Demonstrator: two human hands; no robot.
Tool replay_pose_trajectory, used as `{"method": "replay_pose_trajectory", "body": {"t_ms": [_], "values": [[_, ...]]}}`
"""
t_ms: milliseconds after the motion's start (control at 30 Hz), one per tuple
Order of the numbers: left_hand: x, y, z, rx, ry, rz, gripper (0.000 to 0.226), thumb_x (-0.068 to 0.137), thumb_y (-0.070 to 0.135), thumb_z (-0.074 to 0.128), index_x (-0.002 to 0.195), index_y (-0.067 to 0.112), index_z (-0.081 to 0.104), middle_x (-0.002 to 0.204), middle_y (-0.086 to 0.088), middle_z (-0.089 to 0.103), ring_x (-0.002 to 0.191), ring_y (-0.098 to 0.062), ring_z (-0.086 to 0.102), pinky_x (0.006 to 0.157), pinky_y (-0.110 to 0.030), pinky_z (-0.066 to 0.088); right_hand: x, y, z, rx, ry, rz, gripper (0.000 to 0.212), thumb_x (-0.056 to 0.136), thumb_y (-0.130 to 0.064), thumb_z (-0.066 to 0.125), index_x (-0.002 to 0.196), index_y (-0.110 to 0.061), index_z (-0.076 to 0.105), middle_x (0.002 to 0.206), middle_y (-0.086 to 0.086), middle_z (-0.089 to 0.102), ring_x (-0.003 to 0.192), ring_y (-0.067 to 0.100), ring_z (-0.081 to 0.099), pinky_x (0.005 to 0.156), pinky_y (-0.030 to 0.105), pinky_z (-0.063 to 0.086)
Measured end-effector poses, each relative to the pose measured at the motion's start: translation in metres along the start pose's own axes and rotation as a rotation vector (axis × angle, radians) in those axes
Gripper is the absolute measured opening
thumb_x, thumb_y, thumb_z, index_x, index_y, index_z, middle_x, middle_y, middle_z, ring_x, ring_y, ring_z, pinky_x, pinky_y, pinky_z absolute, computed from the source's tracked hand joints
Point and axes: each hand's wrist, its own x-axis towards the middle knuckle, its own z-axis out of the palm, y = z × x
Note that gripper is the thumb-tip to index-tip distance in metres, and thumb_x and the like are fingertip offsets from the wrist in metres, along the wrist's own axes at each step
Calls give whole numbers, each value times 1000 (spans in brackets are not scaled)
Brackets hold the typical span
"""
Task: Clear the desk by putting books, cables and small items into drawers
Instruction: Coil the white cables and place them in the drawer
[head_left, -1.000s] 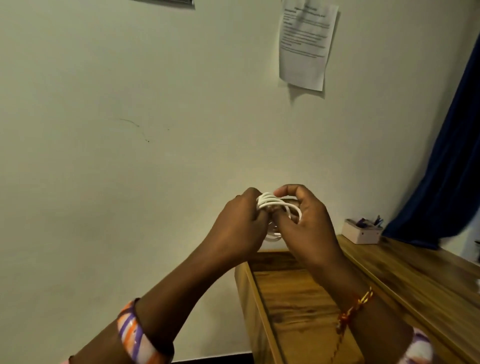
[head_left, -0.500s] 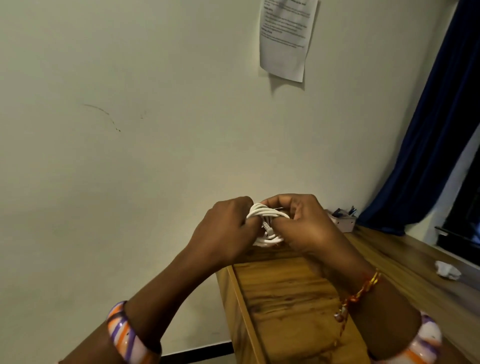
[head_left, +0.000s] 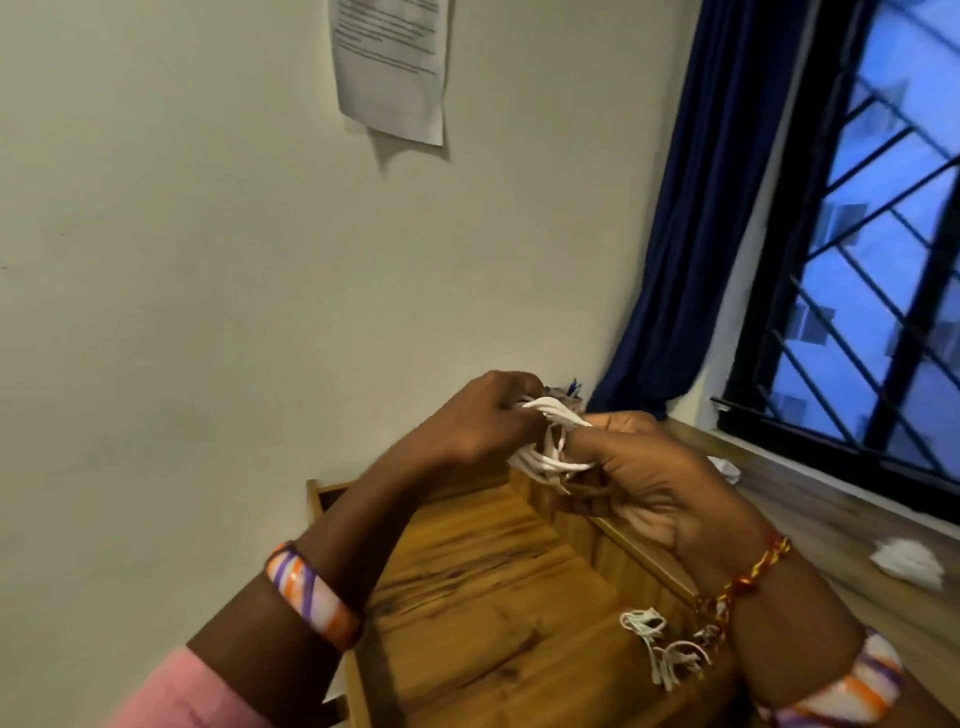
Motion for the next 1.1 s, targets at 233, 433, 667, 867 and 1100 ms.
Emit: {"method": "replay_pose_trajectory", "body": {"t_ms": [233,433,667,867,1100], "values": [[49,50,50,-37,-110,-9,18,85,6,52,76,19,60,73,3,61,68,-10,57,60,-19,44,-14,-1,-79,203,-12,95,20,80,7,53,82,-9,65,76,13,65,70,22,61,68,41,51],[68,91,120,427,249,331,12,87,22,56,98,17,55,84,3,56,74,-15,50,57,-27,40,-25,-3,-152,144,71,-56,25,82,6,54,83,-14,68,68,5,70,65,17,65,70,43,53],[91,118,186,567,244,321,24,79,33,65,99,24,57,89,1,64,76,-19,54,60,-29,40,-52,15,-221,-6,270,-212,19,73,10,65,73,-9,68,63,9,66,56,16,59,55,27,49],[112,135,242,220,36,338,14,86,17,52,100,13,57,94,-7,64,84,-23,56,67,-33,44,-59,28,-280,16,304,-138,20,79,6,59,73,-11,69,59,5,64,54,14,58,55,27,48],[150,133,291,201,213,443,17,88,24,45,90,12,59,87,-5,62,83,-21,52,69,-38,44,-43,40,-329,134,185,27,38,80,8,52,60,-17,74,63,3,70,60,15,70,69,43,56]]}}
